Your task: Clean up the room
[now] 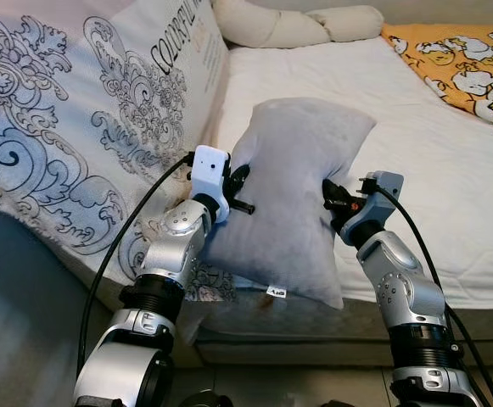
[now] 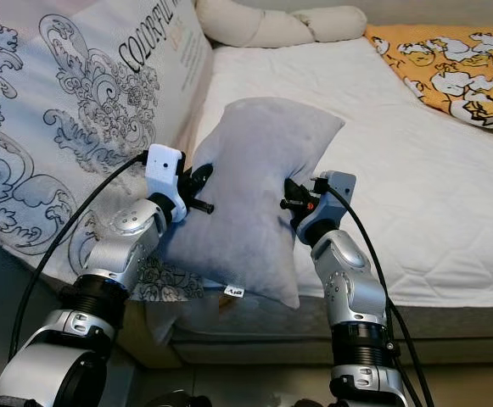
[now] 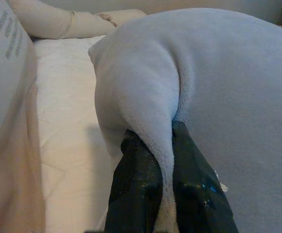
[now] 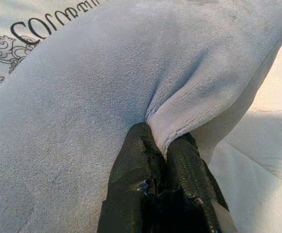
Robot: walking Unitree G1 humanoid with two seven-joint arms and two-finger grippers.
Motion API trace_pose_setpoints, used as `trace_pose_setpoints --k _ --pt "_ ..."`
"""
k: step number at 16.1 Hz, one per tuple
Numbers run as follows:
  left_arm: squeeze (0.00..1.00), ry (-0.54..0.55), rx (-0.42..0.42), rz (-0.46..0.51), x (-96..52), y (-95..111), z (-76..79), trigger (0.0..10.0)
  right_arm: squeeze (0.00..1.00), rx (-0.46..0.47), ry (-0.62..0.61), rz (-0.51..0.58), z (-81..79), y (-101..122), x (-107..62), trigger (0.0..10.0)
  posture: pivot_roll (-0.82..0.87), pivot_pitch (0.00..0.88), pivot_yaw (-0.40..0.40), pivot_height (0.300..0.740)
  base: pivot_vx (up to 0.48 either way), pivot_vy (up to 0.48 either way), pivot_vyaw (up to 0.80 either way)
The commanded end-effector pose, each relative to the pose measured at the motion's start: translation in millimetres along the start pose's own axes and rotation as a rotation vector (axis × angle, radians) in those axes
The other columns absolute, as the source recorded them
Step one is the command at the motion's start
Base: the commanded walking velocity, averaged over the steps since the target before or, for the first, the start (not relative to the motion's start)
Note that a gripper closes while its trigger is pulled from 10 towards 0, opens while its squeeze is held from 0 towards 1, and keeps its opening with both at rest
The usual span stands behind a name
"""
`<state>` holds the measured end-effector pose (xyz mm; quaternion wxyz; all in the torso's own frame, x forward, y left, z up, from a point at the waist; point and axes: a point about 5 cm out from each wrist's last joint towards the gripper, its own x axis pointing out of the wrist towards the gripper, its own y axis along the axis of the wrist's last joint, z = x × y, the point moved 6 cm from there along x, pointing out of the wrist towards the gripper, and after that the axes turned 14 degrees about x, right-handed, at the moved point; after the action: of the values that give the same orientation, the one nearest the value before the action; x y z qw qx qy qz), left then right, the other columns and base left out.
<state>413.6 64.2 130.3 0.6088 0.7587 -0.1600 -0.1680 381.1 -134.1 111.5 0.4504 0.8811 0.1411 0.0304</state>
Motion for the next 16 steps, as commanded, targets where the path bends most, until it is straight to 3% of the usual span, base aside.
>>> trace_pose_setpoints --k 1,3,6,16 --pt "0.00 0.012 0.019 0.042 4.6 15.5 -4.1 10.0 0.00 -0.003 0.028 0.017 -8.8 5.8 3.0 10.0 -0.10 0.000 0.095 0.740 0.281 0.000 0.00" --pt "0.00 0.018 0.022 0.042 4.0 15.4 -5.8 10.0 0.00 -0.034 0.030 0.008 -9.5 4.4 3.2 10.0 -0.10 0.000 0.093 0.740 0.292 0.000 0.00" --pt "0.00 0.025 0.021 0.041 4.1 15.4 -7.2 10.0 0.00 -0.056 0.031 -0.005 -10.1 1.6 3.6 10.0 -0.10 0.000 0.095 0.740 0.324 0.000 0.67" --pt "0.00 0.029 0.020 0.030 4.2 12.8 -8.6 10.0 0.00 -0.055 0.020 -0.016 -6.5 -1.1 3.1 10.0 -0.10 0.000 0.093 0.740 0.337 0.000 0.00"
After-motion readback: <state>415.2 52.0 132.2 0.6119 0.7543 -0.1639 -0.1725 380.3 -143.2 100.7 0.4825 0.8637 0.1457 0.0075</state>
